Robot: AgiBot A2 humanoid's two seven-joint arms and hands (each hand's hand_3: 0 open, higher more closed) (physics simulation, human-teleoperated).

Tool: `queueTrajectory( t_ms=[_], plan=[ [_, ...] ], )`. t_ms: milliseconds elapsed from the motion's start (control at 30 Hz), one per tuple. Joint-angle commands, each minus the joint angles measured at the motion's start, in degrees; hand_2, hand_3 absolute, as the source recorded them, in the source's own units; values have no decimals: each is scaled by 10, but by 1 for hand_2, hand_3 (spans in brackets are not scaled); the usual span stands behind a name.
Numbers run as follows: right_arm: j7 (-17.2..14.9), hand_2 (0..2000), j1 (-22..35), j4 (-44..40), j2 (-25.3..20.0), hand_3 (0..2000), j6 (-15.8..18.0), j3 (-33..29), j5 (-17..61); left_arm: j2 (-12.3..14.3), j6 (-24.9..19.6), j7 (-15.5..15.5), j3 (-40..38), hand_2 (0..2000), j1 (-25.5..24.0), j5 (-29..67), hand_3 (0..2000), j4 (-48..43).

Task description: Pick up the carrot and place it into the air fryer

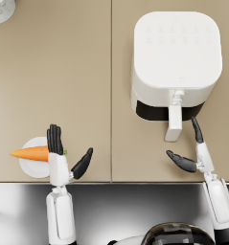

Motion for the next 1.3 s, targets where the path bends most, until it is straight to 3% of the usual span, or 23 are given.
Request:
queueTrajectory(
  t_ms=[33,267,300,367,433,533,833,1100,1300],
  plan=[
    [0,0,-3,-24,0,0,0,0,1,4,0,0,-70,0,-6,26,0,1],
    [0,0,0,-28,-11,0,0,-7,3,16,0,0,-190,0,-17,207,0,3],
    [0,0,0,-28,-12,0,0,-8,3,13,-80,-22,-193,0,-15,233,0,5],
    [0,0,-1,-28,-14,0,0,1,3,8,-178,-51,-201,0,-10,285,0,11],
    [0,0,-4,-20,-15,0,0,1,3,-1,-230,-67,-200,0,-1,337,0,28],
    [0,0,-5,-17,-19,0,0,-8,3,-13,-261,-81,-200,0,12,416,0,55],
    [0,0,-2,-13,-30,0,0,-29,3,-10,-281,-89,-91,0,17,614,0,137],
    [0,0,1,-10,-40,0,0,-40,3,-21,-249,-88,-63,0,69,636,0,288],
    [0,0,5,-21,-47,0,0,-47,3,-32,-226,-93,-36,0,85,637,0,317]
  ],
)
